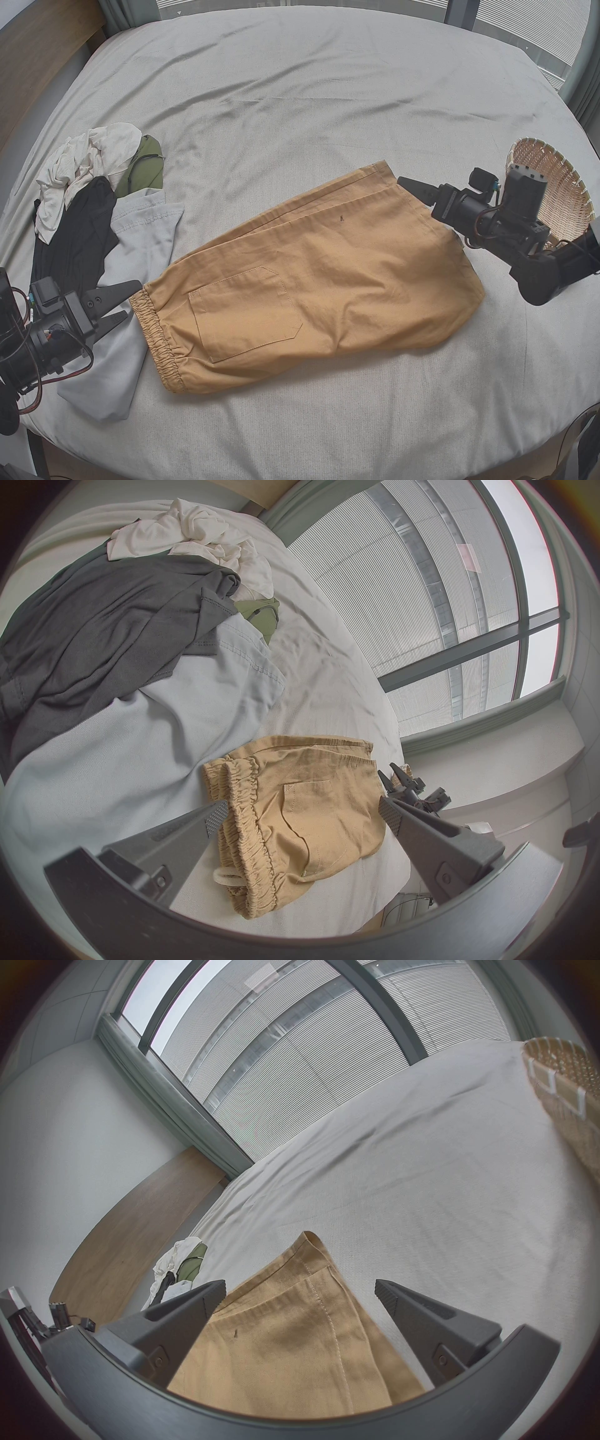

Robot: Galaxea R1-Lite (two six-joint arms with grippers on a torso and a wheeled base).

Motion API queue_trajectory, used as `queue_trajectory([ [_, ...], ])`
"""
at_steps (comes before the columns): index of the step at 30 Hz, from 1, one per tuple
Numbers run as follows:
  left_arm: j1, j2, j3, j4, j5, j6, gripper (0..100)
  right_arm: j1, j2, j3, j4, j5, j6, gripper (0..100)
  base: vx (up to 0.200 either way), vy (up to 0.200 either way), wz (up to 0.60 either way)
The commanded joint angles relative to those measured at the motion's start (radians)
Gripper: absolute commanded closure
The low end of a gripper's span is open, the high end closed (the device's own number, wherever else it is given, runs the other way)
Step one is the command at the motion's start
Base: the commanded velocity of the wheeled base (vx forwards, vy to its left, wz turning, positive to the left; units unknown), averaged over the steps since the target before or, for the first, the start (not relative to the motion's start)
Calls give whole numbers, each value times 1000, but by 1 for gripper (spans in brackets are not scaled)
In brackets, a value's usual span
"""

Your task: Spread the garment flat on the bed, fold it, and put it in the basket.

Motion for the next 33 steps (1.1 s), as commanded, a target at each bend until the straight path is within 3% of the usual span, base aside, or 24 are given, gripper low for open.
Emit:
queue_trajectory([
  [1, -3, -13, 10, -2, -1, -4, 0, 10, 75, -49, 3, 0, -11, 0, 0, 0, 0],
  [12, -17, -19, 24, -2, -2, -6, 0, 30, 72, -98, 37, 0, -17, 0, 0, 0, 0],
  [13, -17, -19, 24, -2, -2, -6, 0, 30, 73, -100, 37, 0, -22, 100, 0, 0, 0],
  [33, -17, -15, 47, -2, -24, -4, 0, 29, 53, -137, 35, -8, -71, 100, 0, 0, 0],
])
